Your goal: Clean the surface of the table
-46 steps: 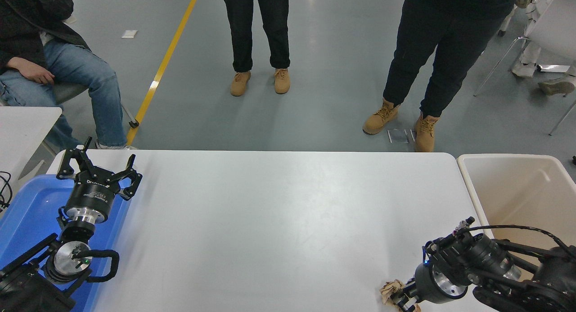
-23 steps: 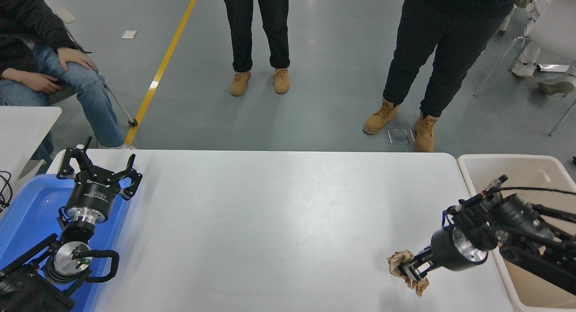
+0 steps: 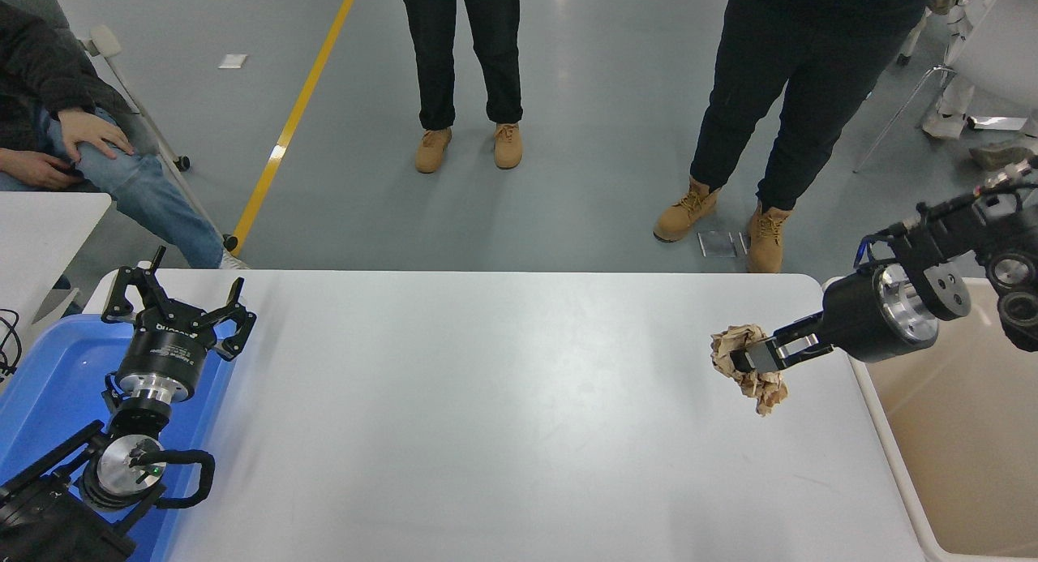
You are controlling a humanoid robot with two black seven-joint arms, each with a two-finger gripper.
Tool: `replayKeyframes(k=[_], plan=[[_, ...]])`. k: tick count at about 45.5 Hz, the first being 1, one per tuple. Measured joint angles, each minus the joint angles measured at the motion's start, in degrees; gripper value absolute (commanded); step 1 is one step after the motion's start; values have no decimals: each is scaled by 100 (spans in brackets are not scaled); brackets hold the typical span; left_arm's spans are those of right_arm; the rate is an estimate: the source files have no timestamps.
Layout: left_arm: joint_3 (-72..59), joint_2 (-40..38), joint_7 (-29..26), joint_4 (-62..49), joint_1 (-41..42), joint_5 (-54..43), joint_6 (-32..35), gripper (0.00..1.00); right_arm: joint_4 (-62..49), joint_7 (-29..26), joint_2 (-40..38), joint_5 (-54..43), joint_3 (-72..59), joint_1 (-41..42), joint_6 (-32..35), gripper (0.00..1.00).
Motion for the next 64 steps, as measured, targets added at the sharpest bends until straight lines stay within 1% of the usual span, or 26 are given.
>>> replayKeyframes(k=[15,24,32,34,42,52,64], plan=[[0,0,0,0,0,0,0,99,-151,-15,-159,972,-1,496,13,0],[0,0,0,0,0,2,0,99,-534,-19,-188,1804,9,784,15,0],[0,0,0,0,0,3,0,99,-1279,-17,-173,2496,86,1018,16,0],[0,0,0,0,-1,3,0,99,-1622,-16,-157,2716,114,1060,17,0],[0,0,0,0,0,1,0,99,-2532,2,-84,3181,174,1101,16,0],[0,0,0,0,0,0,0,99,-3726,28,41,3662,332,964,16,0],[0,0,0,-1,0,1,0,99,-4757,41,70,4485,476,785,16,0]])
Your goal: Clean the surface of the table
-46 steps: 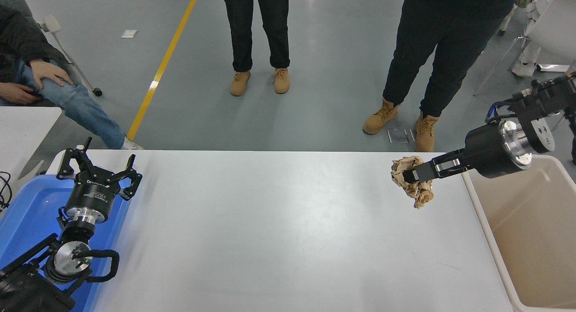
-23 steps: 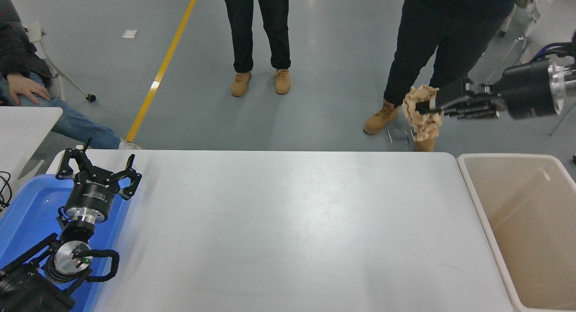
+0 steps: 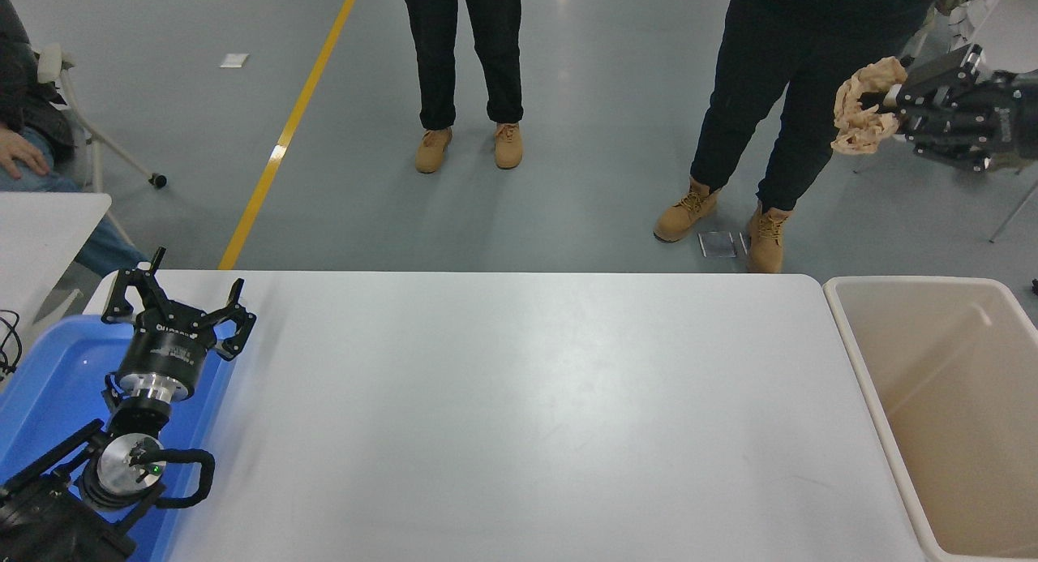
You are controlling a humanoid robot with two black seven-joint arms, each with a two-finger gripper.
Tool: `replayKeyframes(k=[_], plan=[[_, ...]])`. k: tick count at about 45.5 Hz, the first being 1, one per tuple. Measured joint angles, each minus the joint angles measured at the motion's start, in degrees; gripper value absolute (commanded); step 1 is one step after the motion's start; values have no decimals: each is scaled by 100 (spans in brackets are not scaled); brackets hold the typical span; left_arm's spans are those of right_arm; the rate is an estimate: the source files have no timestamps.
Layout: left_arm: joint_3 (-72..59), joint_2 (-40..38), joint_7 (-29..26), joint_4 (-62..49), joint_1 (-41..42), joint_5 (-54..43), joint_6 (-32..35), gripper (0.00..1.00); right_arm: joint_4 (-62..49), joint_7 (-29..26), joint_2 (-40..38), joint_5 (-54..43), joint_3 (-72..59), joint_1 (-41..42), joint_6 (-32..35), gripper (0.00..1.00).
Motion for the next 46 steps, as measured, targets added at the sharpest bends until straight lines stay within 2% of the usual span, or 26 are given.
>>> replayKeyframes(k=[8,24,46], plan=[[0,0,0,1,0,0,0,99,-744,4,-10,668,36,-185,-1,0],[0,0,0,0,0,1,0,99,-1765,105,35,1355,108,-753,-106,0],[-2,0,0,1,0,1,0,99,-2272,36,378,1862,136,-1841,-1434,0]])
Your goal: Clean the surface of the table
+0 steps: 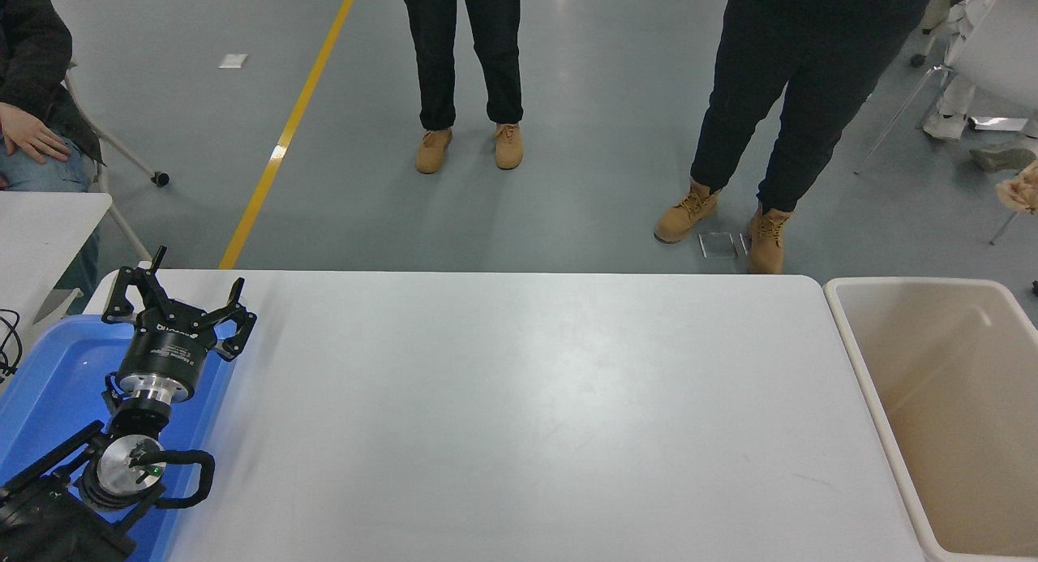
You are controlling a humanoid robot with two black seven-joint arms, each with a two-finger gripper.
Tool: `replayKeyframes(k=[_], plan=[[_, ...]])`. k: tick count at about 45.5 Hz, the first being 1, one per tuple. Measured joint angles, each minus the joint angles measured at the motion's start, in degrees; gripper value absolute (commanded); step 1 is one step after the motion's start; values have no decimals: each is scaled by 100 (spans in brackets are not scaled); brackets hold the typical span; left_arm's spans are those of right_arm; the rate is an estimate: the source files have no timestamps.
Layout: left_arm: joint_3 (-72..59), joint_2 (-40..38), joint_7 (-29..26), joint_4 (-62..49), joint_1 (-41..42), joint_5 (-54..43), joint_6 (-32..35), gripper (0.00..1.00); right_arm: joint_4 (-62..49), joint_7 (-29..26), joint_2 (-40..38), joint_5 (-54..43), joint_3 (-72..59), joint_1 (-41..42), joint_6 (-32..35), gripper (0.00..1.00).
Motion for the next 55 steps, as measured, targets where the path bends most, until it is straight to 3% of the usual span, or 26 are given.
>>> replayKeyframes(k=[24,55], plan=[[0,0,0,0,0,-1,0,99,-60,-165,193,1132,9,-463,-1270,0],[0,0,-1,0,0,0,0,99,-555,-147,666,1160,-628,-1054,-1633,0]])
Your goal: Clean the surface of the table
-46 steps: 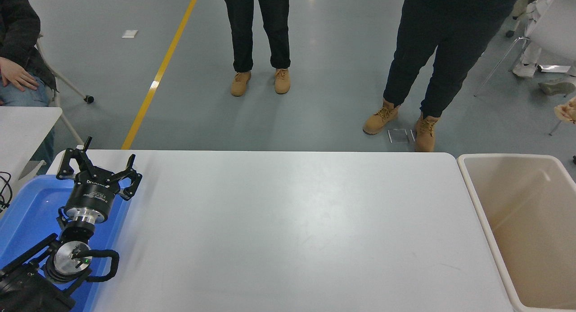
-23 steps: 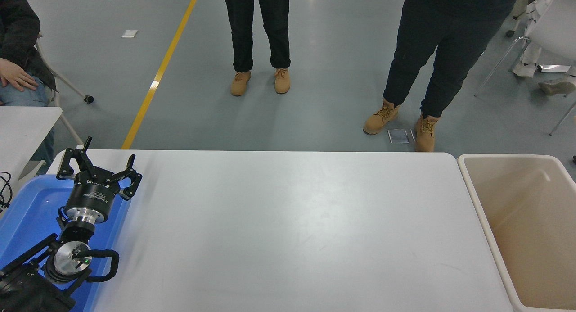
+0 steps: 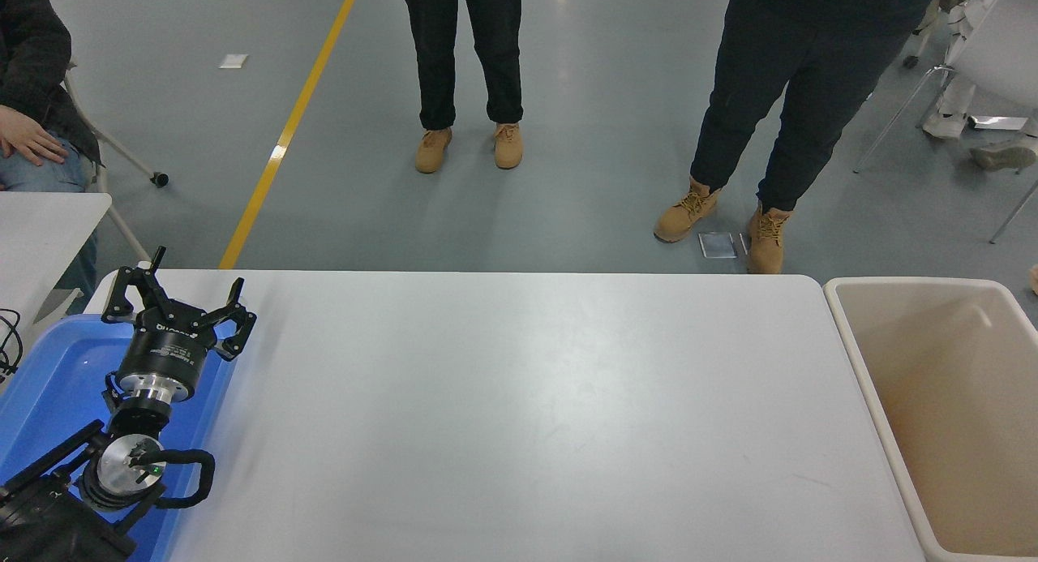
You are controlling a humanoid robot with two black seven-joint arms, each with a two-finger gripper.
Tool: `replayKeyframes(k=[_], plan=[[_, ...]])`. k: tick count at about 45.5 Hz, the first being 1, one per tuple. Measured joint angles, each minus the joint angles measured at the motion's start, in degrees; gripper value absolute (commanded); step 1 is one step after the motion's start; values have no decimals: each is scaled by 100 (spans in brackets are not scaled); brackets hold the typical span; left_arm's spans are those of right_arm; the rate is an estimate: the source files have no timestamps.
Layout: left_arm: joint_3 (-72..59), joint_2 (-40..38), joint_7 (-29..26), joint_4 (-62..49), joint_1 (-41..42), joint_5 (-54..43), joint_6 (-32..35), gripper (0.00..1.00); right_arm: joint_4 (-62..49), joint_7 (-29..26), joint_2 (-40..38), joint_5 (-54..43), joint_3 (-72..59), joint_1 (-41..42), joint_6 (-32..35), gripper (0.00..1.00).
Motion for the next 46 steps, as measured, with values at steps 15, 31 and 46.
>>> replayKeyframes(k=[15,31,46], plan=[[0,0,0,0,0,-1,0,99,-170,12,233,-169,-1090,-36,-308,0],[2,0,0,0,0,0,0,99,-216,20,410,-1046,-1971,47,-709,0],[2,0,0,0,0,-1,0,99,-364,22,615,-1609,-2589,157,-1012,0]])
